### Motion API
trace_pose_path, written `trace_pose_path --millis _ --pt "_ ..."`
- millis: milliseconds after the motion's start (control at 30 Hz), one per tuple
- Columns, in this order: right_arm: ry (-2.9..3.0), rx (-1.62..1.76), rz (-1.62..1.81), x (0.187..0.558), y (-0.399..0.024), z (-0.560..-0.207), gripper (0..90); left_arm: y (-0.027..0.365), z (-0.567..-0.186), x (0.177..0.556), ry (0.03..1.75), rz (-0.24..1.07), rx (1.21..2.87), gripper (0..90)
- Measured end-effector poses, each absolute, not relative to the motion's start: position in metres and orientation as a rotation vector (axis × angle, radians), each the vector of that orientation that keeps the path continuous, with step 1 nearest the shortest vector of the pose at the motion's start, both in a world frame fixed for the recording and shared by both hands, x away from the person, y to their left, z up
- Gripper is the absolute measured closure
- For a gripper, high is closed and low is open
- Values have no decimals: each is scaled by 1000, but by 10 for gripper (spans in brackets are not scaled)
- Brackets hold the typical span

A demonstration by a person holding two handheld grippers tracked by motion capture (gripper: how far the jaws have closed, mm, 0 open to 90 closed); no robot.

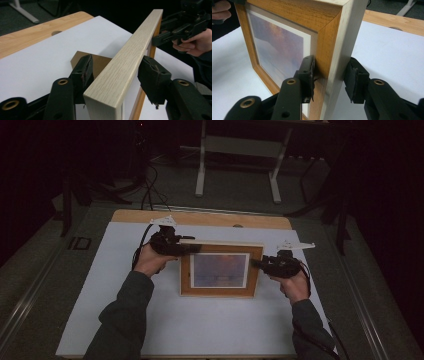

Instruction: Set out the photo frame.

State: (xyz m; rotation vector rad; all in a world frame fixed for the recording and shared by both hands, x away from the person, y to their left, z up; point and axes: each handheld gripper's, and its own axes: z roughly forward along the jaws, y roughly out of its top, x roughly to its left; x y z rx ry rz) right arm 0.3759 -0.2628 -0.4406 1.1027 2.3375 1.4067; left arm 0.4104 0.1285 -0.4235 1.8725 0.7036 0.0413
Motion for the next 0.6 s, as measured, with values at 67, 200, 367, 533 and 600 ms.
trace_pose_path --millis 67,200,367,533,600 --pt "2331 1096 1403 376 -264 -441 568 129 -422 409 720 54 1873 444" --pt "2292 1116 1433 375 -270 -438 469 135 -417 405 736 53 1849 387" --pt "2264 1134 1446 372 -278 -436 429 149 -409 394 756 102 1811 367" --pt "2242 1144 1470 363 -288 -435 404 165 -409 367 835 219 1724 358" --pt "2240 1147 1470 361 -290 -437 398 172 -410 355 867 286 1713 358"
